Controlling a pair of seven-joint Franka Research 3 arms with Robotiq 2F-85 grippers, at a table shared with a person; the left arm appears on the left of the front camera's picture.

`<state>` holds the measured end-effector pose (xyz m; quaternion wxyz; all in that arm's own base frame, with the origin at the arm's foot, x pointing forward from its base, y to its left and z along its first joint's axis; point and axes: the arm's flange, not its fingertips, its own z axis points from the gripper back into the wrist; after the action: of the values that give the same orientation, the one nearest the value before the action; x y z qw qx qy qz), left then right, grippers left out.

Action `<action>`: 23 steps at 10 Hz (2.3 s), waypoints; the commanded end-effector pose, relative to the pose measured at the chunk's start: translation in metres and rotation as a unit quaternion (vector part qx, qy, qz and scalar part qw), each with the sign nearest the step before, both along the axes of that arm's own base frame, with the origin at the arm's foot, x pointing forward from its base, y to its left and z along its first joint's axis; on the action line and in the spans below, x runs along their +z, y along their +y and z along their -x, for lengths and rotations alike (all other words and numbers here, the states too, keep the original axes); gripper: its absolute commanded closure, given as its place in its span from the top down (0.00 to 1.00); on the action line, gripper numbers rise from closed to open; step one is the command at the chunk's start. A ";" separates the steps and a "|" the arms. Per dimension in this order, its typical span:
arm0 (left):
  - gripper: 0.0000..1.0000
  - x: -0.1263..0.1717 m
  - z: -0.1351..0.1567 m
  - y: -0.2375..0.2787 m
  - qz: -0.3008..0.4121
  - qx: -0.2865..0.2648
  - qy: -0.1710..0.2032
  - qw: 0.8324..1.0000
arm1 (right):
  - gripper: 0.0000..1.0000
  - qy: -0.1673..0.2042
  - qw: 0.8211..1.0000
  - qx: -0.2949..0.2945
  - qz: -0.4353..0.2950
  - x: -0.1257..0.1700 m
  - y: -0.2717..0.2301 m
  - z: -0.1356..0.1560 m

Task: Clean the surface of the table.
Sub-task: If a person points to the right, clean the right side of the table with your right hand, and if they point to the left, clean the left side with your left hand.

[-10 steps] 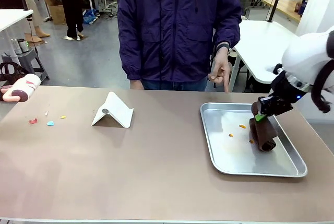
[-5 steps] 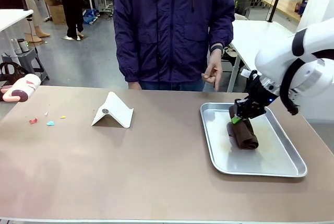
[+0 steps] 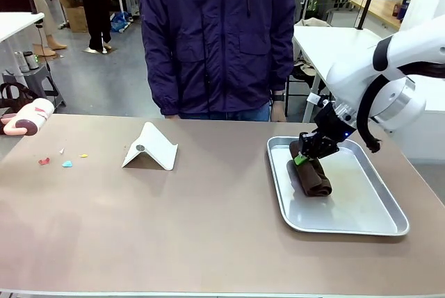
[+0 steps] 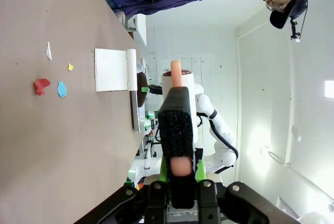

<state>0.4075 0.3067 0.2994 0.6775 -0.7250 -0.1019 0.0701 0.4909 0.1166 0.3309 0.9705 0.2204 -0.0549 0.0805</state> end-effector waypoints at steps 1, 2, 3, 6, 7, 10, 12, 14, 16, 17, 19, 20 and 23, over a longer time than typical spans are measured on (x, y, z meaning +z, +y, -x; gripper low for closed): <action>0.00 0.005 0.005 -0.003 0.002 -0.002 0.002 1.000 | 0.09 -0.010 1.000 0.015 -0.021 0.003 0.002 -0.001; 0.00 0.005 0.005 -0.003 0.002 -0.002 0.002 1.000 | 0.09 -0.011 1.000 0.008 0.003 -0.001 0.003 -0.002; 0.00 0.005 0.005 -0.003 0.002 -0.002 0.002 1.000 | 0.09 -0.012 0.999 -0.004 0.030 -0.008 0.003 -0.004; 0.00 0.005 0.005 -0.003 0.002 -0.002 0.002 1.000 | 0.09 0.001 0.997 -0.022 0.069 -0.025 -0.007 -0.010; 0.00 0.005 0.005 -0.003 0.002 -0.002 0.002 1.000 | 0.09 0.000 0.996 -0.030 0.088 -0.029 -0.010 -0.010; 0.00 0.005 0.005 -0.003 0.002 -0.002 0.002 1.000 | 0.09 0.005 0.992 -0.035 0.120 -0.031 -0.020 -0.009; 0.00 0.005 0.005 -0.003 0.002 -0.002 0.002 1.000 | 0.09 0.012 0.992 -0.039 0.120 -0.031 -0.036 -0.009; 0.00 0.005 0.005 -0.003 0.002 -0.002 0.002 1.000 | 0.09 0.022 0.991 -0.048 0.121 -0.034 -0.058 -0.005; 0.00 0.005 0.005 -0.003 0.002 -0.002 0.002 1.000 | 0.09 0.025 0.992 -0.066 0.105 -0.035 -0.080 -0.001; 0.00 0.005 0.005 -0.003 0.002 -0.002 0.002 1.000 | 0.09 0.027 0.993 -0.070 0.089 -0.033 -0.092 0.002; 0.00 0.005 0.005 -0.003 0.002 -0.002 0.002 1.000 | 0.09 0.028 0.993 -0.091 0.072 -0.033 -0.113 0.007; 0.00 0.005 0.005 -0.003 0.002 -0.002 0.002 1.000 | 0.09 0.029 0.993 -0.098 0.063 -0.033 -0.122 0.010; 0.00 0.005 0.005 -0.003 0.002 -0.002 0.002 1.000 | 0.09 0.005 0.995 -0.096 -0.026 -0.020 -0.145 0.023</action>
<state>0.4075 0.3067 0.2995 0.6776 -0.7250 -0.1019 0.0701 0.4808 -0.0163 0.3110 0.9777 0.1978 -0.0623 -0.0327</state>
